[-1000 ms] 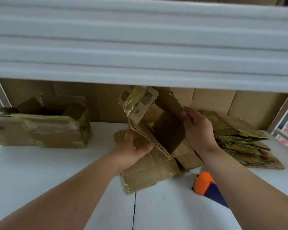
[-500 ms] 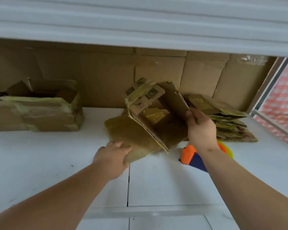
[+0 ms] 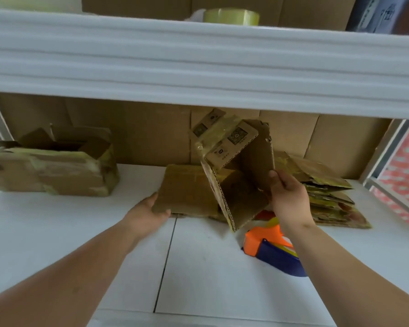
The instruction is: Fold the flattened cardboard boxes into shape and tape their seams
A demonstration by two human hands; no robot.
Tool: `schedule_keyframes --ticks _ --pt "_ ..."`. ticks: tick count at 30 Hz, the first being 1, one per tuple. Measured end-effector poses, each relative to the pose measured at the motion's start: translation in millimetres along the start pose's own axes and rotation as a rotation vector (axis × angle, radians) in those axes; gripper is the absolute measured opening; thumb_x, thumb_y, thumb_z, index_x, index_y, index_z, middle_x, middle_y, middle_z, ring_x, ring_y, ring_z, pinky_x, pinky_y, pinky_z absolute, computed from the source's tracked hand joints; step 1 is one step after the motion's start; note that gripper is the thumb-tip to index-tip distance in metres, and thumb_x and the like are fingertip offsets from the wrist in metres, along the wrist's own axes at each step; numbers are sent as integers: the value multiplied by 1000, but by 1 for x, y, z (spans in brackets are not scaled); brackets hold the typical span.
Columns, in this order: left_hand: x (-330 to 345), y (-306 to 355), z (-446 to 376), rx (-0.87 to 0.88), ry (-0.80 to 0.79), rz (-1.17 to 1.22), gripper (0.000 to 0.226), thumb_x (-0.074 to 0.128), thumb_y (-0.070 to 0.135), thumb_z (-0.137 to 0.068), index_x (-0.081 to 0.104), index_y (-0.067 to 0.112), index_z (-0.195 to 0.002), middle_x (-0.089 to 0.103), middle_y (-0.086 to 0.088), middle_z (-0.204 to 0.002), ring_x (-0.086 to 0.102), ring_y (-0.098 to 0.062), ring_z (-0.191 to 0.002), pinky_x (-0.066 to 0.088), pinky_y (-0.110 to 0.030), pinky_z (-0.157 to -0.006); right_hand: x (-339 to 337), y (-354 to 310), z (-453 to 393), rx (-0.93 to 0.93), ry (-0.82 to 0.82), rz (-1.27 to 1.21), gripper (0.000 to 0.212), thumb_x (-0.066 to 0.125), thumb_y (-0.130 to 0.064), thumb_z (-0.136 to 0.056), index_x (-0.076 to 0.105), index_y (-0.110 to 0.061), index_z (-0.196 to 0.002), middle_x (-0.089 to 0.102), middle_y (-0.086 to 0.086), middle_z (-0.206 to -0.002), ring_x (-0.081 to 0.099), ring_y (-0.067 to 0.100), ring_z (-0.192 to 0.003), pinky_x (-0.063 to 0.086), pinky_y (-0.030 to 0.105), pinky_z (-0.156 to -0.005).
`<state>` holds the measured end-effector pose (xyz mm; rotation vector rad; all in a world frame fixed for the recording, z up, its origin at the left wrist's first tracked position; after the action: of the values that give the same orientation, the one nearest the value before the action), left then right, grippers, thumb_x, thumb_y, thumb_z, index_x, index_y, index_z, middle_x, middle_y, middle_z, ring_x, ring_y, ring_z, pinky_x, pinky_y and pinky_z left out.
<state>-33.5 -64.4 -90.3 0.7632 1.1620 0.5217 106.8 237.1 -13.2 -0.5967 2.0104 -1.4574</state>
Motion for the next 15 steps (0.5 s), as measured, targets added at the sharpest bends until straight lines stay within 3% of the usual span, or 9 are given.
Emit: schedule_keyframes --ticks 3,5,9,12,15 --pt "-5 14 14 69 -32 73 70 59 42 -97 21 39 -156 32 3 -158 35 -24 -143 33 -36 -112 -11 -8 6 47 55 -120 31 47 -35 -104 60 -29 -131 61 -20 -96 62 18 -100 53 44 -96" --pt "-4 16 24 91 -77 96 72 60 46 -95 20 43 -155 32 5 -159 34 -22 -144 32 -37 -114 -19 -13 14 87 92 -225 29 47 -36 -104 59 -29 -130 64 -18 -100 63 18 -103 52 43 -97" --pt "-12 23 51 170 -70 218 66 53 51 -97 22 41 -154 34 8 -158 37 -21 -141 31 -35 -112 -21 -22 32 144 54 -322 32 48 -33 -104 60 -20 -130 71 1 -114 69 24 -104 59 40 -82" --pt "-33 33 74 227 30 323 67 45 53 -98 17 38 -157 30 7 -159 33 -20 -143 31 -36 -105 -20 -34 45 74 5 -156 24 50 -33 -102 67 -22 -116 73 3 -108 70 28 -100 57 48 -88" --pt "-55 46 103 390 98 278 85 49 64 -86 7 41 -156 21 11 -161 30 -11 -142 31 -34 -109 -15 -63 64 -132 -45 260 24 49 -30 -103 68 -20 -113 65 -2 -100 60 21 -96 45 30 -79"
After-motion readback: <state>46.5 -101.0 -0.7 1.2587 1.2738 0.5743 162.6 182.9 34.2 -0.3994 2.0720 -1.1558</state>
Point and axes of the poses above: each hand's wrist, its own z-axis away from the middle knuckle, its own x-axis out of the palm, y = z × x, the point moved 8 cm from there along -z, towards the middle knuckle
